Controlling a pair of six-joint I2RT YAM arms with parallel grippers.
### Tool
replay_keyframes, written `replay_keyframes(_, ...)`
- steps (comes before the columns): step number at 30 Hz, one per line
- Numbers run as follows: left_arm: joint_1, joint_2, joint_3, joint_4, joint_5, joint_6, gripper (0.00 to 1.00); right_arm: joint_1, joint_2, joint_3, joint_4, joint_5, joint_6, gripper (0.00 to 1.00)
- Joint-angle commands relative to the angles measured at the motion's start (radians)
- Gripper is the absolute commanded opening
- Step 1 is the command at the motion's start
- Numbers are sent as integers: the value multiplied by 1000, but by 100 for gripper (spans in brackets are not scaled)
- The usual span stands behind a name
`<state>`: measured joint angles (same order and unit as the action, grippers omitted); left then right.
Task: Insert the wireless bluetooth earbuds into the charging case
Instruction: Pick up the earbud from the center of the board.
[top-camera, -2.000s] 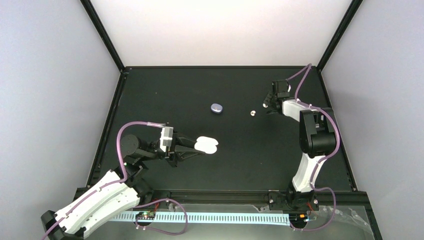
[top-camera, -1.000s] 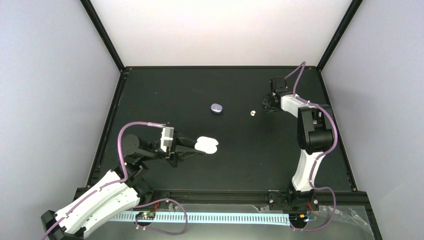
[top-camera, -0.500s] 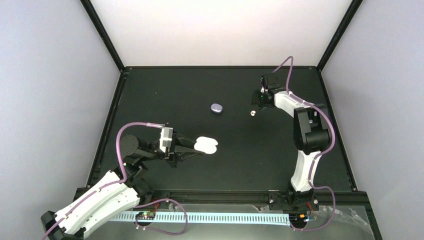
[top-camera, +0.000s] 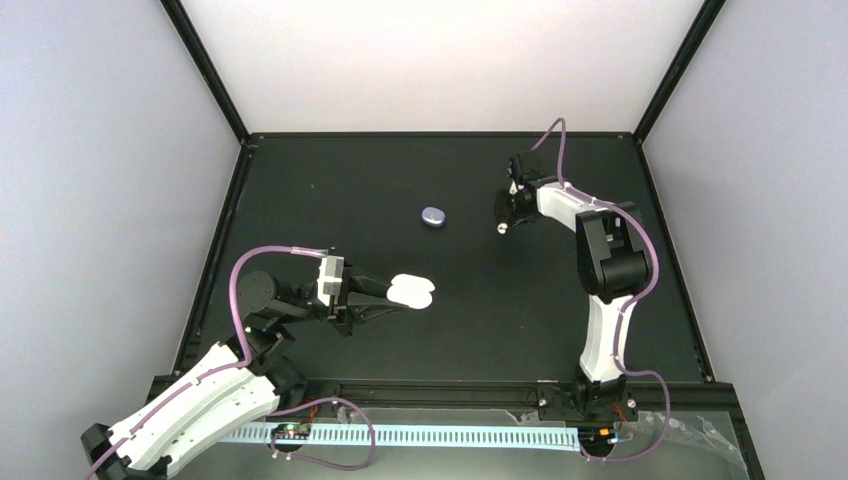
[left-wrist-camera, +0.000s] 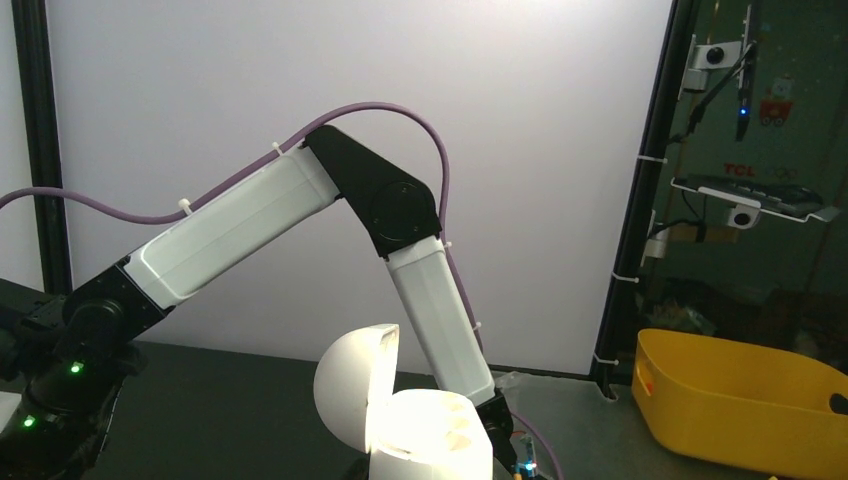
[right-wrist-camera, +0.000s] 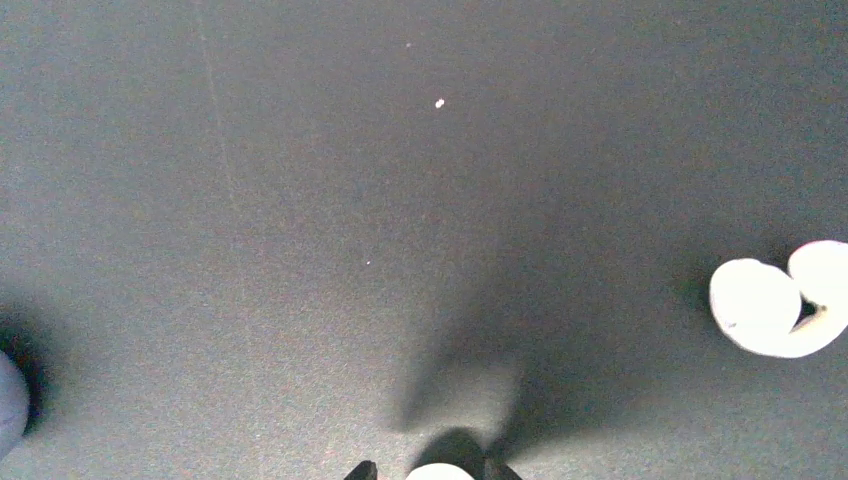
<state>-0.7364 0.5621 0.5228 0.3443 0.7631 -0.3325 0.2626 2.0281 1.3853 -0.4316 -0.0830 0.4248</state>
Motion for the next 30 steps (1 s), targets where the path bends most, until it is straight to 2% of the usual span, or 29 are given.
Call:
replay_keyframes(1,-6,-12,3,4,4,9,1,13,12,-3,-25,40,-13,25)
replay_keyframes(9,-6,-16,3,5,10,4,1,28,-42,-93,-11,57,-2,16)
replay_keyframes(16,-6,-24,2,9,13,-5,2,85,-220,-307,82,1,90,15)
replay_keyframes(22,-6,-12,2,26,28,-20,2,112,-339,-426,149,-57,182,14)
replay_keyframes(30,-7,-28,-3,2,11,-10,1,243,-453,-523,182,-151,139,14)
